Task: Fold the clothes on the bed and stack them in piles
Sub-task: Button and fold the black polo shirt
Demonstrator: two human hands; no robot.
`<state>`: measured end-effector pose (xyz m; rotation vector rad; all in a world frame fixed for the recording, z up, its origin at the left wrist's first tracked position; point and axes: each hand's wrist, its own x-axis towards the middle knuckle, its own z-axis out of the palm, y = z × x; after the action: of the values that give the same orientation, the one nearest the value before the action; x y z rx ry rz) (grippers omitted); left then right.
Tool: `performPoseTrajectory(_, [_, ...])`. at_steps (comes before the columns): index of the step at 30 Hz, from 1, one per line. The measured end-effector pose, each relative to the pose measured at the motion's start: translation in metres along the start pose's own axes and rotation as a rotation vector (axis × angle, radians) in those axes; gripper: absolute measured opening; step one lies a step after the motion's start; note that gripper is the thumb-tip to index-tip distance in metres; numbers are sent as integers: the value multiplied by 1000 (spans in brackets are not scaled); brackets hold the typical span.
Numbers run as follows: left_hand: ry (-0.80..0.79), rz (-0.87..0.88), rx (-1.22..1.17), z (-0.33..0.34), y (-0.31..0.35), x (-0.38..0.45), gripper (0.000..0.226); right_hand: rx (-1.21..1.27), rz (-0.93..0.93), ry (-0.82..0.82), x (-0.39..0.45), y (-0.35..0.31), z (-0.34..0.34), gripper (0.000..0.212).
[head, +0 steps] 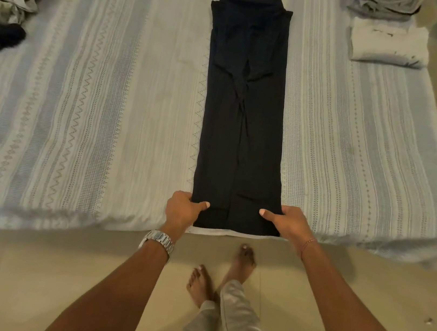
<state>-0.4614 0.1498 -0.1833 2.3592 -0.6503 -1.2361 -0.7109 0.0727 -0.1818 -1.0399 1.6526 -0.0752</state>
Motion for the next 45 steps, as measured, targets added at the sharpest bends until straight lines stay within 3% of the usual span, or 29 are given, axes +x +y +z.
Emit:
performPoseTrajectory(5, [-153,-86,-220,-2,-32,3,26,319,18,16,-18,23,4,32])
performPoseTrajectory(11, [-239,-136,-255,1,-54,-32,19,380,101,10,-47,56,17,29])
performPoseTrajectory(14, [-241,-105,-291,0,-56,-40,20,350,50,69,-60,54,15,25])
performPoseTrajectory(16, [-241,-50,-306,-5,-44,-46,30,301,-60,89,-69,38,6,44])
performPoseTrajectory(18, [-262,-2,-388,-16,-25,-57,39,207,-180,23,-77,18,-3,63])
performPoseTrajectory(22, [-325,113,-498,-38,19,-64,54,326,-100,-174,-76,-23,-24,16])
performPoseTrajectory(23, [-327,102,-514,-42,28,-64,50,362,-71,-194,-77,-32,-30,16])
performPoseTrajectory(26, [-366,18,-470,-58,56,-49,21,449,-38,-301,-69,-65,-50,31])
performPoseTrajectory(32, [-435,17,-500,-74,107,5,34,546,-167,-456,-24,-119,-80,41])
performPoseTrajectory(35, [-430,40,-457,-76,126,44,38,517,-161,-397,15,-140,-79,33])
performPoseTrajectory(38, [-345,64,-260,-60,135,90,37,374,-101,-161,68,-151,-65,14])
performPoseTrajectory(40, [-237,40,-205,-45,132,116,35,258,-68,-38,99,-150,-55,19])
performPoseTrajectory(45, [-106,37,-277,-35,119,139,29,182,-163,29,122,-141,-50,18])
